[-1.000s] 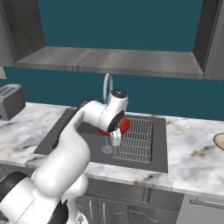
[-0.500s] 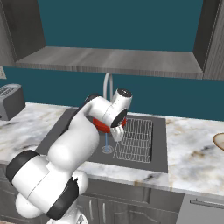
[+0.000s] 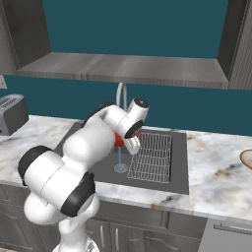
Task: Rinse each bowl for a few seconds and place them down in the sink or on the counter.
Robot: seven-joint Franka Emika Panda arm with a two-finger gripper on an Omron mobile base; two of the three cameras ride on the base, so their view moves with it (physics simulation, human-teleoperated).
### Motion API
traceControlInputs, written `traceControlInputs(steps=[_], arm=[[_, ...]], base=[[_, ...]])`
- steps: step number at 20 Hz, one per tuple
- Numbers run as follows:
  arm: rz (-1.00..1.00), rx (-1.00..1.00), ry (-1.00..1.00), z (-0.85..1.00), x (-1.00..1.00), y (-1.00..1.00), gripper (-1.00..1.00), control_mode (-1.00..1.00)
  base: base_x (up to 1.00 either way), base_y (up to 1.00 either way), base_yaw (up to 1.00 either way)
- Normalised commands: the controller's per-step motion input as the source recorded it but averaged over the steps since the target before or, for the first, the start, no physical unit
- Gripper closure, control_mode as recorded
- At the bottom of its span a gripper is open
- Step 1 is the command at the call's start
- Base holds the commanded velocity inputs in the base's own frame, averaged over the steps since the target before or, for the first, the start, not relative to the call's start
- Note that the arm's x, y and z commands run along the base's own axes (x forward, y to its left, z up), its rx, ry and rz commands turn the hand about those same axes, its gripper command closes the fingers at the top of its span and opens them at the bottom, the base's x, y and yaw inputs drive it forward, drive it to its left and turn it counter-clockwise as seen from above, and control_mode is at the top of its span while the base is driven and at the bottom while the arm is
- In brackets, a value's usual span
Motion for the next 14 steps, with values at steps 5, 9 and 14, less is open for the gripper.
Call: traceControlInputs(steps=[5,9,14], arm=[[0.09,0.05,0.0,-0.24,0.47,0.0,1.0,-1.0],[0.09,0.05,0.0,-0.21,0.48,0.0,1.0,-1.0],[0.09,0.05,0.0,-0.13,0.31,-0.07,1.0,-1.0]], base=[[0.0,0.0,0.0],[0.0,0.0,0.0],[0.0,0.0,0.0]])
